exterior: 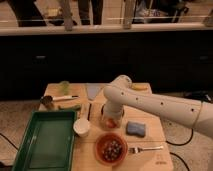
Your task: Place apple in paper cup
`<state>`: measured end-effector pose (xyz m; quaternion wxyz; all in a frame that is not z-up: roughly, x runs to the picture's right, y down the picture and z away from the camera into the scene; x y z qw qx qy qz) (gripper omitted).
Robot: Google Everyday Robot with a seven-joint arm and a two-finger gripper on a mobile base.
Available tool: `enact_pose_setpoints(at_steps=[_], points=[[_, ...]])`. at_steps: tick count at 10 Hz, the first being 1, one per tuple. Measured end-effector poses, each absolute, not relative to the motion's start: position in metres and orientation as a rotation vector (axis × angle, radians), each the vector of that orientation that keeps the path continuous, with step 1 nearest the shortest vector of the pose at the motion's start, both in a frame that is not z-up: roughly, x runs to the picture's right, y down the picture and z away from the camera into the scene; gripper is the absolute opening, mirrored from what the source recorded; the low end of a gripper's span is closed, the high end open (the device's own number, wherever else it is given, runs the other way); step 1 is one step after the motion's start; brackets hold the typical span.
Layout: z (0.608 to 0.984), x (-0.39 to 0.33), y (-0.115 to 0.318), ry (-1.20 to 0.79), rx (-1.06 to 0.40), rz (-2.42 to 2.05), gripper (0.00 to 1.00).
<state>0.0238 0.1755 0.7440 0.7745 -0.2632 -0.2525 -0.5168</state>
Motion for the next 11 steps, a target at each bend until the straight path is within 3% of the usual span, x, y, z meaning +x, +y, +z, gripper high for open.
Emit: enact_pose_setpoints(at_steps=[11], points=[[0.728, -0.01, 0.187, -0.559, -0.541, -1.205, 0.01]])
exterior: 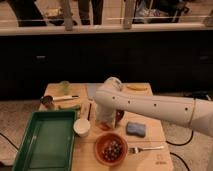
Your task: Place apple in paper cup
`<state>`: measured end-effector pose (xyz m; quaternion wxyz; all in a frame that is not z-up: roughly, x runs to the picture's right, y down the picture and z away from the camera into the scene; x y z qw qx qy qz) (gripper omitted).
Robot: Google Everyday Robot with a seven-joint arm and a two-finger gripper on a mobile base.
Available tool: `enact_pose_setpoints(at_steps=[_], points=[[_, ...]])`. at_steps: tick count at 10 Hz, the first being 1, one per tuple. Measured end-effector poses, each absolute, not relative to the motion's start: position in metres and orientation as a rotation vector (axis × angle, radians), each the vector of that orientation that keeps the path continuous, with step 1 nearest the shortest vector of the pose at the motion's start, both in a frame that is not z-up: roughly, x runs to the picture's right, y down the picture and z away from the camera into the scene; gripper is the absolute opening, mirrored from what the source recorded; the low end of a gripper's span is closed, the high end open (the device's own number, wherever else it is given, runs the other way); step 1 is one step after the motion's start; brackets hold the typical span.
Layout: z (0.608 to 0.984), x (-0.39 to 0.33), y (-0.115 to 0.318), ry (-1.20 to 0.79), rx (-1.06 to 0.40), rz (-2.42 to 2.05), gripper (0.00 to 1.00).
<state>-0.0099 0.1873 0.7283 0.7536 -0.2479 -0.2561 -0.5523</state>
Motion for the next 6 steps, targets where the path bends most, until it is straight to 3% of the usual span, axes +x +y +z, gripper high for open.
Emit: enact_pose_setpoints(at_steps=[6], points=[[0.7282, -0.0171, 0.1836, -0.565, -0.522, -1.25, 0.01]])
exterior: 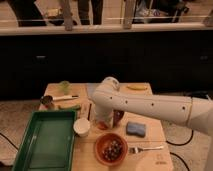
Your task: Place apple in paper cup
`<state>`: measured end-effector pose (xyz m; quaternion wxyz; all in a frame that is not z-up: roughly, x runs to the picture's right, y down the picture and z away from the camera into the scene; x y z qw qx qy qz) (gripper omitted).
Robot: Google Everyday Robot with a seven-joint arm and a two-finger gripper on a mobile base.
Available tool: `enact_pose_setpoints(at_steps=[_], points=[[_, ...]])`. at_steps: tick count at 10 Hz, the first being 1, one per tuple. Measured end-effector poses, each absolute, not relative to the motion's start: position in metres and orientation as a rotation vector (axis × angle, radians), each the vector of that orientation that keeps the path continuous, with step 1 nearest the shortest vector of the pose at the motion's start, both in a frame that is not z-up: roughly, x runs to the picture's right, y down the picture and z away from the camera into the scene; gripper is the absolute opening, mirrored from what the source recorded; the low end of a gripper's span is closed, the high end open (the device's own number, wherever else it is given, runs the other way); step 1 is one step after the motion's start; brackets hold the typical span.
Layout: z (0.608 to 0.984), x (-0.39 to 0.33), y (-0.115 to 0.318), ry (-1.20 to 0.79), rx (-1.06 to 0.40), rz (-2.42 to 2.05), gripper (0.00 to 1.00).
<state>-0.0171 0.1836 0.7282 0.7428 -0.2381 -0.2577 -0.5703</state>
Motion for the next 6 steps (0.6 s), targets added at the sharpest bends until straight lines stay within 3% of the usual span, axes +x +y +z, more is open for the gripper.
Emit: enact_pose_setpoints(at_steps=[6], points=[[0.7265, -0.0231, 0.1785, -0.58, -0.504, -1.288, 0.01]])
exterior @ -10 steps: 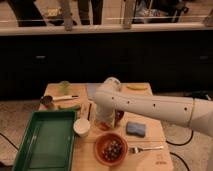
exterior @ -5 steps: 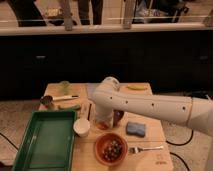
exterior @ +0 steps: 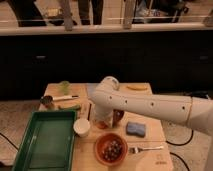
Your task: Place apple in paper cup
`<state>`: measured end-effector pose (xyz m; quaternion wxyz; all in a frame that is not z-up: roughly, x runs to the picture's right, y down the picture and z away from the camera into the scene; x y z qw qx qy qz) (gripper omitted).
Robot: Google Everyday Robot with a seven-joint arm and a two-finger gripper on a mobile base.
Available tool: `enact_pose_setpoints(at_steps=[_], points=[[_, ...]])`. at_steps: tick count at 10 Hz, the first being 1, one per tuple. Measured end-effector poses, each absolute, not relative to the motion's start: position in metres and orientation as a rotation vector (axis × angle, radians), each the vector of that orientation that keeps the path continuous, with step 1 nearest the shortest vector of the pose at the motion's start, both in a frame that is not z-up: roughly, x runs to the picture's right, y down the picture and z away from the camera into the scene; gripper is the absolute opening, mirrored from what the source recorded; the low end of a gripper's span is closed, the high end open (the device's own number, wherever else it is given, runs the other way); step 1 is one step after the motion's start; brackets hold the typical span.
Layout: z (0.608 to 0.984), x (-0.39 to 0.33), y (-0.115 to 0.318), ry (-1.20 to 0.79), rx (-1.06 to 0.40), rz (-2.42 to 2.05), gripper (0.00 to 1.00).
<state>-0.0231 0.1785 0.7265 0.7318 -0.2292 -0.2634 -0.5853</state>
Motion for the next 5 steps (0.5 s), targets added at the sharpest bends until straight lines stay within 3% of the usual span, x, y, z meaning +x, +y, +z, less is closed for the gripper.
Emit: enact_pose_setpoints(at_steps=[5], points=[[0.7244, -0.0233, 0.176, -0.588, -0.5, -1.313, 0.01]])
